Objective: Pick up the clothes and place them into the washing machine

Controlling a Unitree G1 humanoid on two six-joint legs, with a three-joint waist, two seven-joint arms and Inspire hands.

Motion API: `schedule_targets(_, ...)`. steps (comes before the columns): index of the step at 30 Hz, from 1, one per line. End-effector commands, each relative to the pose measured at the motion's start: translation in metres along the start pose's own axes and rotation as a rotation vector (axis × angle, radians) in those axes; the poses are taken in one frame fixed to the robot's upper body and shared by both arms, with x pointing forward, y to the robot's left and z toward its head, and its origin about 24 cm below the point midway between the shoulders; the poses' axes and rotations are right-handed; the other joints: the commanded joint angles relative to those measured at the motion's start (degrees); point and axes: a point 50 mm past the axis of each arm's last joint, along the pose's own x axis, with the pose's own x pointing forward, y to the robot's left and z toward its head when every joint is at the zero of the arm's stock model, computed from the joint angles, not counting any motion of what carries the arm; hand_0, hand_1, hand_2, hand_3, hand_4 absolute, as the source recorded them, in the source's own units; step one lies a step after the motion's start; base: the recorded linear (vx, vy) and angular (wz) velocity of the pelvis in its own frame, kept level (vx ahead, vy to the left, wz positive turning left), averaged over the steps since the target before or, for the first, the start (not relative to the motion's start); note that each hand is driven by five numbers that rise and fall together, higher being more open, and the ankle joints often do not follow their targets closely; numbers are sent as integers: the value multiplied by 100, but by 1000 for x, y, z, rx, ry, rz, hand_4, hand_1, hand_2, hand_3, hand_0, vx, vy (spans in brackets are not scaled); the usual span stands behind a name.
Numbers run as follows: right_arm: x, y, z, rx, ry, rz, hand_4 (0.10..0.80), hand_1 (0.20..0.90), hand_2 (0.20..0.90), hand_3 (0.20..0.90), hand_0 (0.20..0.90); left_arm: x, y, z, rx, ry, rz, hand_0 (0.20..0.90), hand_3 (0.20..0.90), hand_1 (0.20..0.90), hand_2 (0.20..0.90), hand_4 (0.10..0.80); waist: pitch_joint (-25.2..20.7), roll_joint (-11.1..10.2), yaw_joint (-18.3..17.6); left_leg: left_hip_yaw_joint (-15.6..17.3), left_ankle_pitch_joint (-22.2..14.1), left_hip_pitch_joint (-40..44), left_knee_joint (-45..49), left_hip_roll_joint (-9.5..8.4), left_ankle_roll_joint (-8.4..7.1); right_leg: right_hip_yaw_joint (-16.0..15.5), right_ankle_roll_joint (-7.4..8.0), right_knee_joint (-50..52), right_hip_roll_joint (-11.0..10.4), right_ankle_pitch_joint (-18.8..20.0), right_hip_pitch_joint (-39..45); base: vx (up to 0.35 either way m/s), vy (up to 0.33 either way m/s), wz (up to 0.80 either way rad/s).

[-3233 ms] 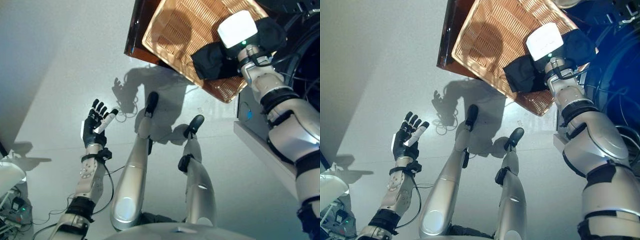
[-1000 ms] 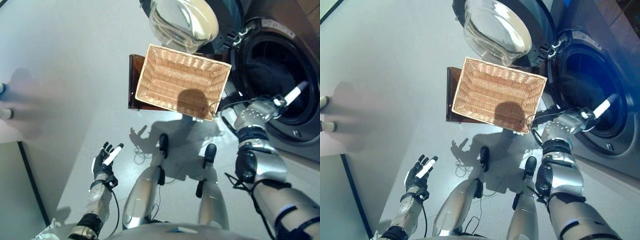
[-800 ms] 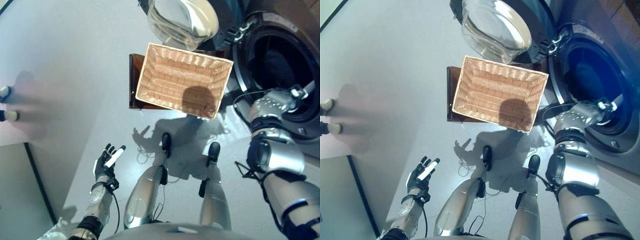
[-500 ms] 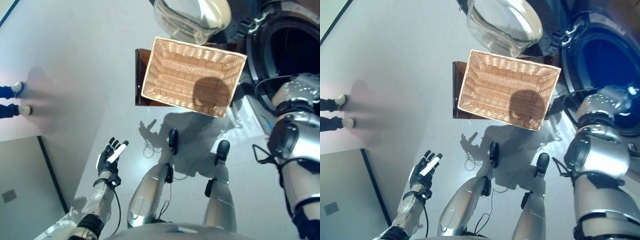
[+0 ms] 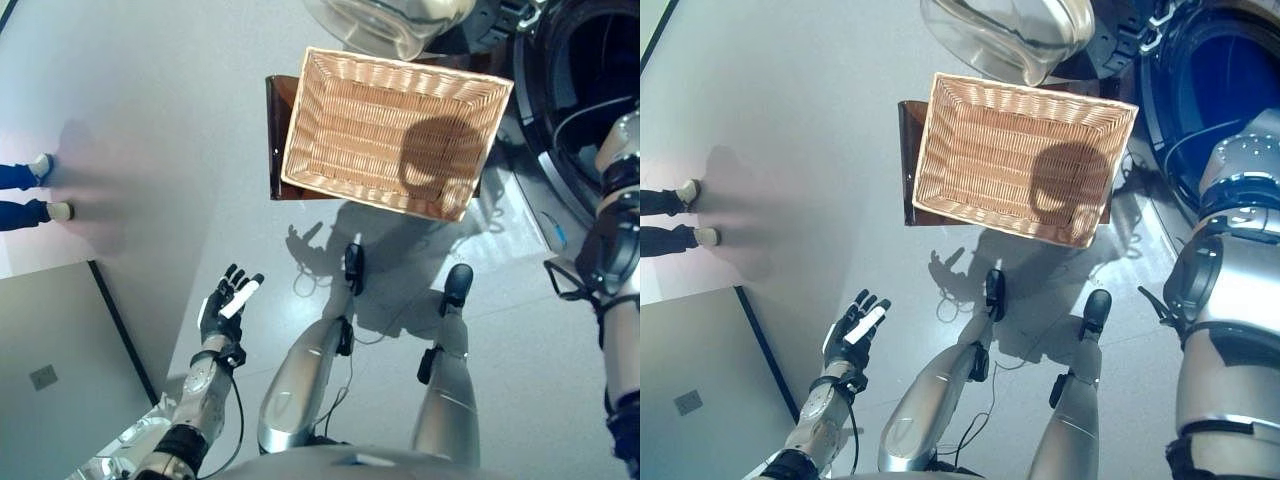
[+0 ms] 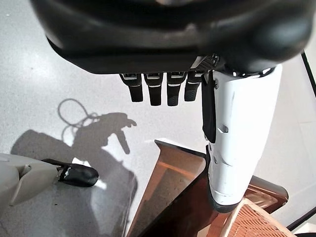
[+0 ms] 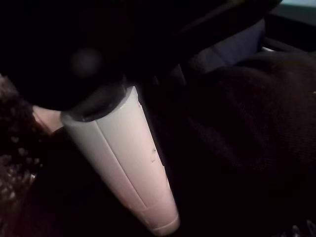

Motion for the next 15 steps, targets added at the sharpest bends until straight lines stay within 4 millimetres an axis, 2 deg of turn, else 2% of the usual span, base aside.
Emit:
schedule_targets(1,-20,84,54,-30,-204,351,300,200,200,200,200,-2,14,26,55,-116,9,900,900,900,900,800,-113,326,257,-305,129,-302,-85,13,-585,-149,2,972,279,-844,-150,-62,12,3)
schedule_targets(5,-21,91,59,-66,-222,367,300,200,200,200,200,0,7,36,42,-161,-21,900,900,900,900,800,-45,384,306,-312,133,-522,-85,6,-602,-154,17,1084,232,-898,-458,-18,7,3)
schedule_targets(15,-29,114,71,-307,-320,388,300,200,200,200,200,1,-1,53,44,-231,-57,900,900,900,900,800,-8,399,346,-355,183,-805,-85,23,-588,-68,1,1462,214,-1056,-951,2,0,-1)
